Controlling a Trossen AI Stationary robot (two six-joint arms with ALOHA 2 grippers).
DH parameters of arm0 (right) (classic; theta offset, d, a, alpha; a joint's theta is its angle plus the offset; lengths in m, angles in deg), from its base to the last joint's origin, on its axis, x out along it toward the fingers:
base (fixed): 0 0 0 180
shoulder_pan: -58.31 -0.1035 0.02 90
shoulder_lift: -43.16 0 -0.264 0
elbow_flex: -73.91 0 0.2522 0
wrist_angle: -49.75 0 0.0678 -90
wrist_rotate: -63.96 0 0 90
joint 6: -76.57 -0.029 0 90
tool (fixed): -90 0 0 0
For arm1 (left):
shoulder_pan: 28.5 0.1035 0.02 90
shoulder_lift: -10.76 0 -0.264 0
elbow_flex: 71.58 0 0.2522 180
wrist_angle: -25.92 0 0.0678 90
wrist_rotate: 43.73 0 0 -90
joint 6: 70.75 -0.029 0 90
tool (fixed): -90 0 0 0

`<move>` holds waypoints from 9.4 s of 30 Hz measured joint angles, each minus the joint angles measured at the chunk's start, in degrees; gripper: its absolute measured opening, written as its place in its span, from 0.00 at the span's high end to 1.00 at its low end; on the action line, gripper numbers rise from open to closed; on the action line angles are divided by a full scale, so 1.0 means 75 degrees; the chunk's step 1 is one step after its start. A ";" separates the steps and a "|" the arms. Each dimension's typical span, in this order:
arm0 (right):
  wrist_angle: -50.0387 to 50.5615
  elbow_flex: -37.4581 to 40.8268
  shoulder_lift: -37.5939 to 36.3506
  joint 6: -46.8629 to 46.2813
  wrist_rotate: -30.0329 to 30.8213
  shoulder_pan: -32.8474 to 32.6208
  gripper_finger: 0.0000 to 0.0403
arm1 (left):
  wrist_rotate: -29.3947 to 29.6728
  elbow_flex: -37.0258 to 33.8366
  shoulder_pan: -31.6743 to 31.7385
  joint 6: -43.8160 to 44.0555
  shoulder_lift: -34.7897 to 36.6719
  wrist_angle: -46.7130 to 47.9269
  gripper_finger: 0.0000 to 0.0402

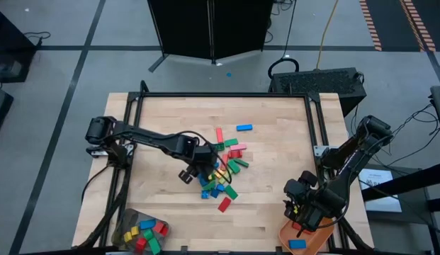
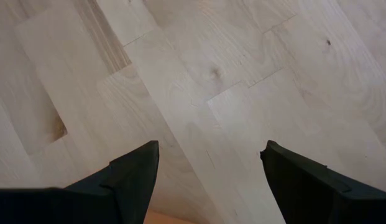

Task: Sort blocks by size
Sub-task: Put the yellow rectangular block into the orange bin

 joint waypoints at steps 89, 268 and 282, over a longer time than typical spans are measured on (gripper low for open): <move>-0.0003 -0.0003 0.0000 -0.0085 0.0012 0.0000 0.31 | 0.0978 -0.0015 0.0024 -0.2890 -0.1426 -0.2512 1.00; 0.0268 -0.2384 -0.0154 -0.1482 -0.2937 0.1711 0.91 | 0.2633 0.1545 -0.0836 0.4646 0.1150 -0.0633 0.58; 0.0341 -0.2384 -0.0154 -0.4060 -0.4047 -0.0396 0.72 | 0.2162 0.1533 -0.0546 0.4848 0.0879 -0.0795 0.57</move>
